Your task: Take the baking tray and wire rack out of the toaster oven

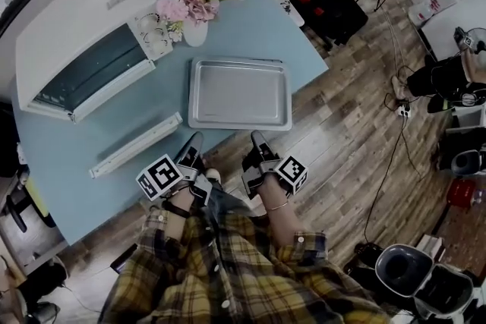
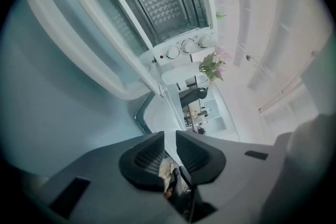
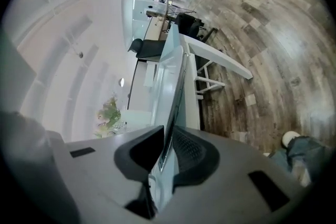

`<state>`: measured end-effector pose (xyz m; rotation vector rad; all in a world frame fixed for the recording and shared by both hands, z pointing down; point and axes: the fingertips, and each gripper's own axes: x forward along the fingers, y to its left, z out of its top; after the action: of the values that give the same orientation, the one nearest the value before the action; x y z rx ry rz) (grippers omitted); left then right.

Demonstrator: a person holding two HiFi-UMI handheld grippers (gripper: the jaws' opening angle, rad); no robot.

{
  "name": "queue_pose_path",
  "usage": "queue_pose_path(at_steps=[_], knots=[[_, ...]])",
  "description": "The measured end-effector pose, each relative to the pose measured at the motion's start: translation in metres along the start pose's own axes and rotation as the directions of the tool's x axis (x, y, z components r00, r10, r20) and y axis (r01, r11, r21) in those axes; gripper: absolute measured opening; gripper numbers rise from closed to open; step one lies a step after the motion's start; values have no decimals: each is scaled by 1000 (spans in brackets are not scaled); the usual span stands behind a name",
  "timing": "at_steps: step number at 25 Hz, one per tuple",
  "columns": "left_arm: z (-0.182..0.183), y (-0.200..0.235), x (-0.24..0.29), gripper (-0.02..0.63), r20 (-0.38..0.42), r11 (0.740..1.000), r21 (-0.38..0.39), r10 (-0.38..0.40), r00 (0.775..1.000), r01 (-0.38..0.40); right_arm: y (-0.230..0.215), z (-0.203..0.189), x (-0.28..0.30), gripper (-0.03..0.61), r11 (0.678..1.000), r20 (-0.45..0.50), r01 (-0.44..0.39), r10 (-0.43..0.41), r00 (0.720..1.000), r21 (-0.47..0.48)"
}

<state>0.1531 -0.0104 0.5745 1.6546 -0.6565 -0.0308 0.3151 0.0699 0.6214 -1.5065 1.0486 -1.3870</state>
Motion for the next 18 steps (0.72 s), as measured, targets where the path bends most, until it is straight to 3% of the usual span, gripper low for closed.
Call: queue_pose_path(at_steps=[6, 10, 13, 18], knots=[[13, -15, -19, 60, 32, 997, 66, -42, 999, 40, 31, -17, -13, 43, 977, -88, -60, 42, 995, -207], [27, -28, -37, 58, 59, 988, 140, -70, 996, 61, 73, -30, -13, 43, 913, -145, -142, 93, 985, -382], [43, -41, -54, 57, 88, 976, 202, -97, 991, 78, 111, -45, -9, 43, 807, -195, -219, 132, 972, -548], [84, -58, -90, 57, 189, 943, 328, -132, 973, 64, 178, -85, 10, 43, 566, -315, -365, 189, 930, -740]])
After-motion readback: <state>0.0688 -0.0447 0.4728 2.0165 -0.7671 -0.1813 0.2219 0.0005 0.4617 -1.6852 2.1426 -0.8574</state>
